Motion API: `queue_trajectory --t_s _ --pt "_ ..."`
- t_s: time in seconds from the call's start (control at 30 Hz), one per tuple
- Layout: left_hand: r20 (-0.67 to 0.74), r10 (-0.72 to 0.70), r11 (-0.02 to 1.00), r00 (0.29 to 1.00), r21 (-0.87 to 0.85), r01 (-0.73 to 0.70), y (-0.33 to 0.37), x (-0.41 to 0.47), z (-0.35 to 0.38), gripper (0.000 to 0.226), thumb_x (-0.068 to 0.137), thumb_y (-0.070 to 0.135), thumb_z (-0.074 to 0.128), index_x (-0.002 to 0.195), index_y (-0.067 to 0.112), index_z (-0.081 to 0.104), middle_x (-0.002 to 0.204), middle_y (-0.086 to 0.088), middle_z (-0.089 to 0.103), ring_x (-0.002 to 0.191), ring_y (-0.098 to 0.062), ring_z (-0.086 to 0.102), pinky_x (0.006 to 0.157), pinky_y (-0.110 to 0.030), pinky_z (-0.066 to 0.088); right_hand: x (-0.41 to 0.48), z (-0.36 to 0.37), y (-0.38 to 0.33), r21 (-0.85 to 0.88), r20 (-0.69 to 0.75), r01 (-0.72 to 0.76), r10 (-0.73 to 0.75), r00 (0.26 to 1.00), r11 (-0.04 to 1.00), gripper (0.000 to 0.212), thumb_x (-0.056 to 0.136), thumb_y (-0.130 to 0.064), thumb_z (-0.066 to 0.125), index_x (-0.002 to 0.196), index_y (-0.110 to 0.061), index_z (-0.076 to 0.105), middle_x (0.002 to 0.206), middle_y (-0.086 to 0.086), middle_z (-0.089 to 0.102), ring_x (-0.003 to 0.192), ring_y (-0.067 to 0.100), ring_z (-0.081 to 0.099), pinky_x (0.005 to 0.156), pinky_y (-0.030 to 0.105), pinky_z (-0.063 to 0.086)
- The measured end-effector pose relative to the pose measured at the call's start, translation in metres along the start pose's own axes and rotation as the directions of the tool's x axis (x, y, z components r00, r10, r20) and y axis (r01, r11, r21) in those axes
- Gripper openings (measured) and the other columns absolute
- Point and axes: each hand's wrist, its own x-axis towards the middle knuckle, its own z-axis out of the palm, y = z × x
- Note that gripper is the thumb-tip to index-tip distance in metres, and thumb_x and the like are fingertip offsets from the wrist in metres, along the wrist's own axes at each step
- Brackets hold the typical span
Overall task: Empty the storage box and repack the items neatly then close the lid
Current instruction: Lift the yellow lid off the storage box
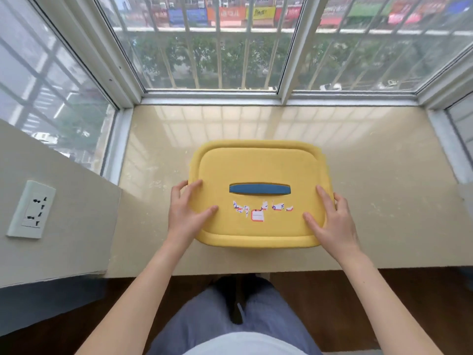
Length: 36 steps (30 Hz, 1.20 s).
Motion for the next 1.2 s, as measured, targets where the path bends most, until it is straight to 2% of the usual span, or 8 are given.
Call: queue_trajectory --t_s 0.2,0.37,0.47,0.57,0.8,1.0,1.2 --pt "0.142 0.129 0.991 0.981 0.022 -0.133 0.011 -0.027 0.005 0.07 0.073 0.021 0.085 0.136 0.027 0.053 0.141 -0.002 0.033 0.117 -0.002 0.036 0.1 -0.019 0.031 -0.075 0.001 0.009 0.04 -0.133 -0.105 0.109 0.985 0.994 0.077 0.089 -0.041 0.066 0.154 -0.025 0.028 0.14 0.021 0.036 0.132 0.034 0.035 0.106 0.046 0.037" --pt "0.254 0.158 0.984 0.954 0.039 -0.173 0.017 -0.039 0.026 0.07 0.074 0.024 0.084 0.136 0.029 0.052 0.145 -0.004 0.031 0.132 -0.018 0.039 0.106 -0.031 0.036 -0.111 -0.001 0.028 0.056 -0.178 -0.21 0.217 0.96 0.976 0.078 0.089 -0.044 0.064 0.155 -0.026 0.027 0.142 0.02 0.035 0.133 0.033 0.034 0.109 0.045 0.035" --pt "0.297 0.175 0.978 0.939 0.057 -0.201 0.032 -0.041 0.042 0.07 0.076 0.025 0.083 0.138 0.028 0.05 0.146 -0.004 0.03 0.132 -0.018 0.038 0.103 -0.029 0.034 -0.119 -0.01 0.045 0.059 -0.198 -0.237 0.244 0.949 0.97 0.078 0.09 -0.045 0.063 0.155 -0.026 0.026 0.141 0.02 0.036 0.133 0.032 0.034 0.109 0.044 0.036" --pt "0.32 0.206 0.969 0.925 0.067 -0.239 0.049 -0.041 0.066 0.07 0.076 0.028 0.082 0.138 0.029 0.049 0.144 -0.003 0.03 0.131 -0.02 0.038 0.105 -0.034 0.037 -0.117 -0.021 0.069 0.044 -0.213 -0.243 0.246 0.945 0.969 0.077 0.09 -0.047 0.061 0.155 -0.024 0.027 0.139 0.019 0.039 0.129 0.032 0.037 0.107 0.044 0.038" --pt "0.309 0.177 0.971 0.935 0.1 -0.217 0.092 -0.049 0.155 0.069 0.076 0.029 0.082 0.138 0.028 0.05 0.145 -0.006 0.03 0.131 -0.023 0.038 0.103 -0.033 0.034 -0.078 -0.058 0.16 0.045 -0.155 -0.25 0.254 0.955 0.967 0.079 0.091 -0.05 0.058 0.156 -0.026 0.021 0.146 0.018 0.035 0.132 0.032 0.035 0.106 0.046 0.038" --pt "0.234 0.105 0.985 0.967 0.11 -0.133 0.141 -0.062 0.247 0.071 0.076 0.025 0.083 0.139 0.023 0.051 0.141 -0.006 0.033 0.129 -0.019 0.039 0.102 -0.023 0.03 -0.024 -0.109 0.254 0.043 -0.051 -0.22 0.222 0.974 0.975 0.08 0.091 -0.047 0.06 0.156 -0.02 0.021 0.149 0.018 0.032 0.137 0.031 0.03 0.108 0.045 0.036" --pt "0.173 0.024 0.992 0.985 0.12 -0.045 0.185 -0.046 0.318 0.071 0.075 0.024 0.083 0.139 0.022 0.052 0.148 -0.009 0.032 0.14 -0.019 0.031 0.104 -0.021 0.025 0.044 -0.152 0.316 0.034 0.018 -0.174 0.173 0.985 0.984 0.08 0.091 -0.043 0.062 0.155 -0.016 0.024 0.15 0.021 0.032 0.138 0.034 0.028 0.11 0.045 0.032"
